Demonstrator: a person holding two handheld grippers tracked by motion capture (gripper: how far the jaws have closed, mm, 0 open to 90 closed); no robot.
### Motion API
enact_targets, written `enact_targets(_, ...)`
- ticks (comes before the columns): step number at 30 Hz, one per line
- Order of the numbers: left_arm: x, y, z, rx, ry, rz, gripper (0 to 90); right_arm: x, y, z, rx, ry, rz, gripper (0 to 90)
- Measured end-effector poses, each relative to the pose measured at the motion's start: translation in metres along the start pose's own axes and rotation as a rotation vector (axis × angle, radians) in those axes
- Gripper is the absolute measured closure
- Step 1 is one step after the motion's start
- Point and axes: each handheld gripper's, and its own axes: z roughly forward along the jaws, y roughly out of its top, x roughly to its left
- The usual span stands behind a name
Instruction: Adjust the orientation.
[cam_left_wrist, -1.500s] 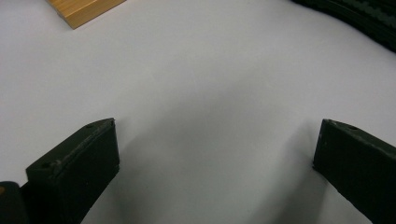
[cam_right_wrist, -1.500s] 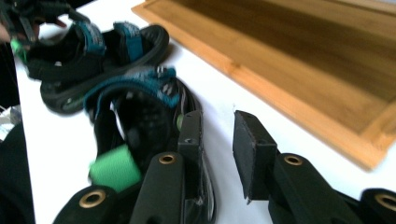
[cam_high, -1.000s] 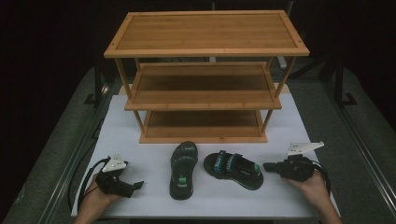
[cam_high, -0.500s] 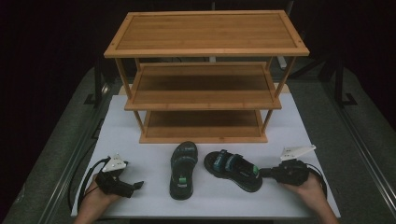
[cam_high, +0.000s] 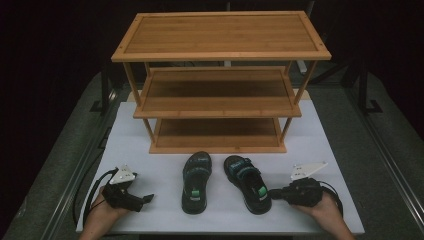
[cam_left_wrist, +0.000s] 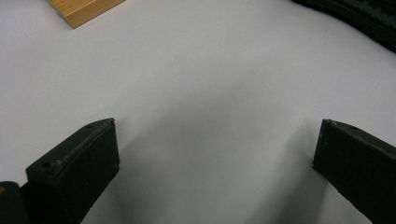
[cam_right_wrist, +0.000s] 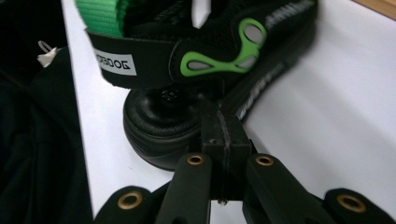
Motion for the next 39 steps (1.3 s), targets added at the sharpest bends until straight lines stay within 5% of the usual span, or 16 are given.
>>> enact_targets(13,0.0,0.0,0.0,0.0,0.0,0.001,0.0,0.016,0.008,0.015,0.021,0.063,-0.049,89.4)
enact_targets(17,0.0,0.0,0.0,0.0,0.0,0.0,0.0,0.013,0.008,0.001,-0.025,0.024,-0.032,87.0)
enact_targets(24,0.0,0.0,0.0,0.0,0.0,0.001,0.0,0.006,0.017,-0.019,-0.097,-0.038,0.016,65.7)
enact_targets(32,0.0,0.0,0.0,-0.001,0.001,0.002,0.0,0.001,0.047,-0.027,-0.149,-0.058,-0.004,56.4)
enact_targets(39,0.0,0.0,0.0,-0.004,0.001,-0.001,0.0,-0.002,0.08,-0.015,-0.153,-0.027,-0.055,55.5)
